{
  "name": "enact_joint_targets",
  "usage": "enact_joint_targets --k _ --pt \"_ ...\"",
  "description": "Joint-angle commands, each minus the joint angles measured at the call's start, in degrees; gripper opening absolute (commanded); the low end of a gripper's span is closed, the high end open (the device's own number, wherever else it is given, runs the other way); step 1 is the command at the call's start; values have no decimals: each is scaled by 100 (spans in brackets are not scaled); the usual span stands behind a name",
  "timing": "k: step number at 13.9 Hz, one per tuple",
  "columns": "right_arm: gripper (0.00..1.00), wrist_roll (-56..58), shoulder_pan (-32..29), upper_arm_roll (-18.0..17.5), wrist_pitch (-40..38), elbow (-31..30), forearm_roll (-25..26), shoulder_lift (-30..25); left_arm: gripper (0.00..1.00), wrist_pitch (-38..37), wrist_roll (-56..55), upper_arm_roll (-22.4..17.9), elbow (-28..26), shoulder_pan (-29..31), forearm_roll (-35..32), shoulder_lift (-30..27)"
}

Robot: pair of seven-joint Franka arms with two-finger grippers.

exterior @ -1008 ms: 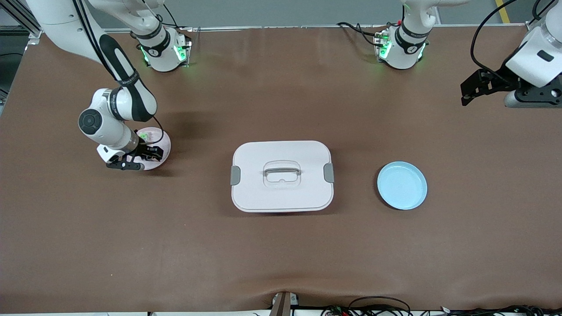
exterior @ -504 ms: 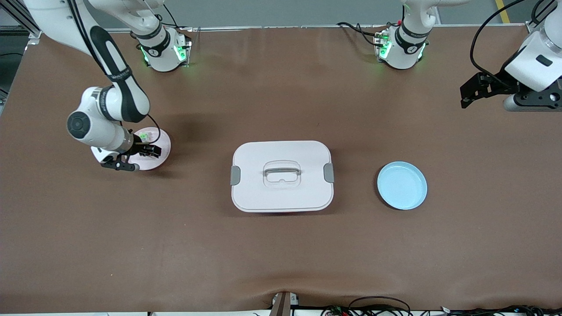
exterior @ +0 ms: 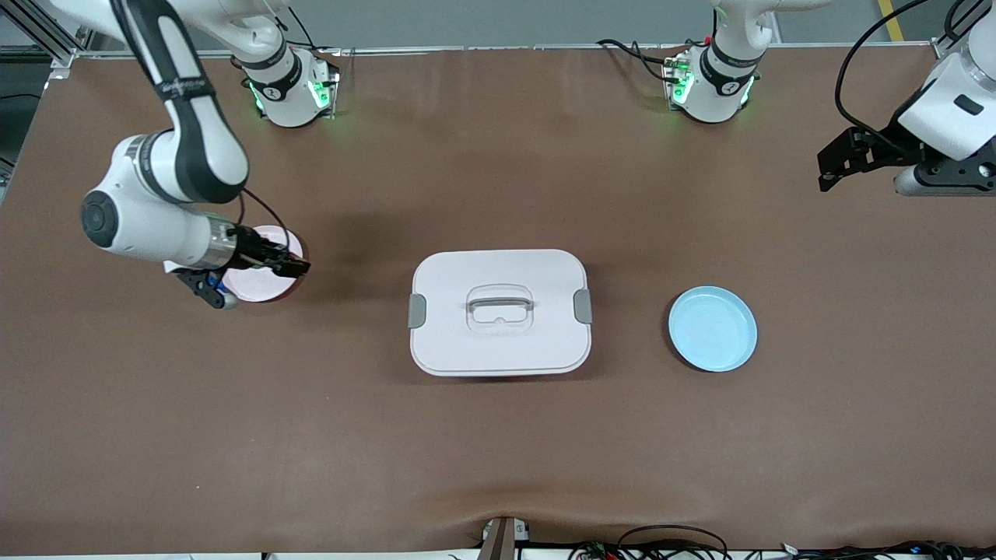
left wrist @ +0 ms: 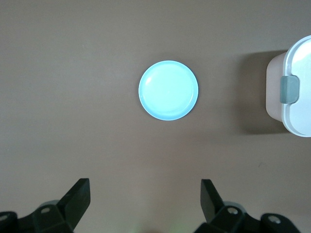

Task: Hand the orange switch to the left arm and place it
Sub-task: 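Carry the switch over the box while the left gripper reaches toward it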

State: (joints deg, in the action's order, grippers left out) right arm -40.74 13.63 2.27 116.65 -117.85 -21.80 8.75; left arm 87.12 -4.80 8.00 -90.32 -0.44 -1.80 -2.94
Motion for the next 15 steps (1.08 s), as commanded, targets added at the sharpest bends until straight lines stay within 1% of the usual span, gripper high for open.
enact_joint_targets --k 1,3,4,5,6,9,11,12,13,14,15 --pt "0 -2010 770 37 -212 953 -184 144 100 -116 -3 61 5 -9 109 -58" --pt "0 -2892 1184 37 -204 1420 -516 241 100 -133 5 192 5 -8 136 -58" --pt "0 -3340 1342 37 -195 1675 -736 346 100 -151 5 271 5 -9 292 -40" --pt "0 -3814 1518 37 -204 1956 -851 460 100 -151 -29 350 -3 -9 520 -14" --pt "0 -4297 1720 37 -195 2263 -896 600 100 -151 -73 464 -3 -35 583 -5" --pt "0 -5625 2194 37 -195 3274 -932 1171 100 -151 -582 1148 -12 -35 610 126" --pt "0 -6399 2415 37 -195 3941 -932 1531 100 -64 -776 1466 -21 -35 663 249" --pt "0 -6768 2486 28 -204 4275 -958 1733 100 67 -934 1641 -90 -18 776 259" --pt "0 -7129 2608 19 -212 4592 -1001 1918 100 373 -979 1730 -344 0 1004 198" --pt "0 -7350 2722 11 -178 4865 -1011 2094 100 698 -988 1748 -581 9 1371 119" --pt "0 -7517 2793 2 -134 5050 -1011 2226 100 902 -979 1748 -723 35 1584 48"
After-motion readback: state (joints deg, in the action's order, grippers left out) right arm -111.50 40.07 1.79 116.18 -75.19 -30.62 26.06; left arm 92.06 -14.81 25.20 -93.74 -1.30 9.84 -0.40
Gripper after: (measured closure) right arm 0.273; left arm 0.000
